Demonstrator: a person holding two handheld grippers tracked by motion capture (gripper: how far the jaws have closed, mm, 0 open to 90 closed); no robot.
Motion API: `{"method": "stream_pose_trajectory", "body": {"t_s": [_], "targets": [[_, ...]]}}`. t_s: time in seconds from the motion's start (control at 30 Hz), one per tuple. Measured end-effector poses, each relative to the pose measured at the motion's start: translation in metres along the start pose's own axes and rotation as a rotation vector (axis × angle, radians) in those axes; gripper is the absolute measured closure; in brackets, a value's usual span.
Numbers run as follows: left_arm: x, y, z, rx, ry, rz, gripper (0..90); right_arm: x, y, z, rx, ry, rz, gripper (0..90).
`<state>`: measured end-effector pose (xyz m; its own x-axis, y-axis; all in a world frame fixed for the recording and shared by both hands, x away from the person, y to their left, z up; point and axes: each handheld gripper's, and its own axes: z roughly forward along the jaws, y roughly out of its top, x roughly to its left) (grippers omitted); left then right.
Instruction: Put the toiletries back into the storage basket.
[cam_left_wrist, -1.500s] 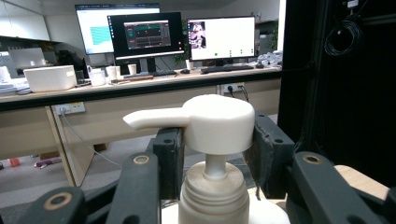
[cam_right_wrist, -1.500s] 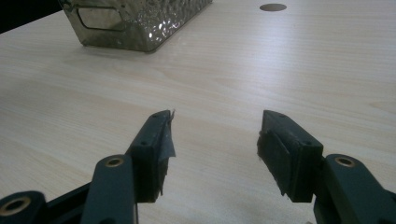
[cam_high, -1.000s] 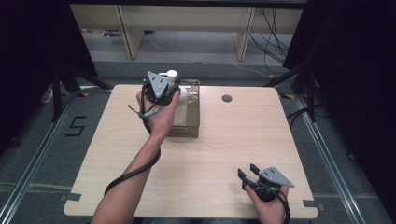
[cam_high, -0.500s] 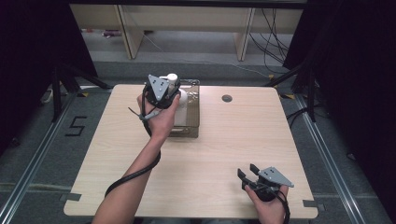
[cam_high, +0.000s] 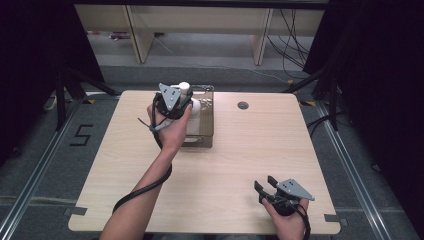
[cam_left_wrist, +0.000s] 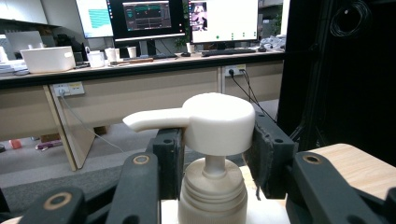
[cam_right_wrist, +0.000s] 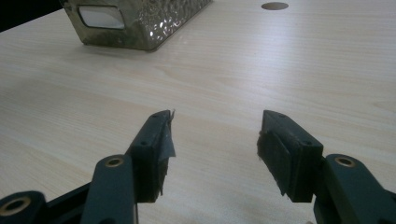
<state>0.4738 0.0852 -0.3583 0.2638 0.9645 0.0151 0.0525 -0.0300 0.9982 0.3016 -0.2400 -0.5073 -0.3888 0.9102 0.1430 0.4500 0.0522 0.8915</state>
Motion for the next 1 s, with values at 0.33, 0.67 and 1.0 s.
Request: {"method": "stream_pose_trajectory", "body": {"t_s": [0.33, 0.67, 1.0], "targets": [[0.000, -0.006, 0.000, 0.011, -0.001, 0.000, 59.0, -0.001, 0.001, -0.001, 0.012, -0.006, -0.015, 44.8], [0.000, -0.011, 0.000, 0.019, -0.001, -0.005, 59.0, -0.001, 0.000, -0.001, 0.013, -0.007, -0.031, 44.8], [0.000, -0.016, 0.000, 0.031, 0.002, -0.008, 59.0, -0.002, 0.000, -0.001, 0.013, -0.011, -0.044, 44.8]]}}
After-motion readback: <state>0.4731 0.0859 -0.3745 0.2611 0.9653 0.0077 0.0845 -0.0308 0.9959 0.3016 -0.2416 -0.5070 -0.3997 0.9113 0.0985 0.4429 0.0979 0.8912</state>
